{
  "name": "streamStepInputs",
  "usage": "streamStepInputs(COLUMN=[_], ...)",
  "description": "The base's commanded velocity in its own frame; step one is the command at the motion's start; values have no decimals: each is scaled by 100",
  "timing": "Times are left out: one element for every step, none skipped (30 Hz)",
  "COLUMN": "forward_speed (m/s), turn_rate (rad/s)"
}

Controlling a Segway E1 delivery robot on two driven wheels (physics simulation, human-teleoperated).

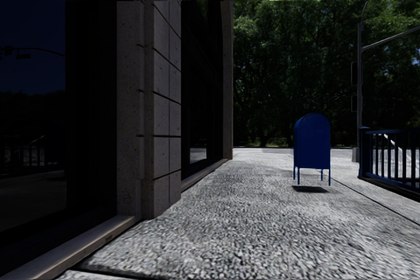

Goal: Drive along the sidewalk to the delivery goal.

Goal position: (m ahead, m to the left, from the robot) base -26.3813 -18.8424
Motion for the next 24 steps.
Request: streamStepInputs(forward_speed=[185,185,185,185,185,185,185,185,185,185,185,185,188,188,191,191,192,192,192,192,192,192,192,192], turn_rate=[-43,-43,-43,-43,-41,-41,-41,-41,-41,-40,-40,-15,0,0,0,0,0,0,0,0,0,0,0,0])
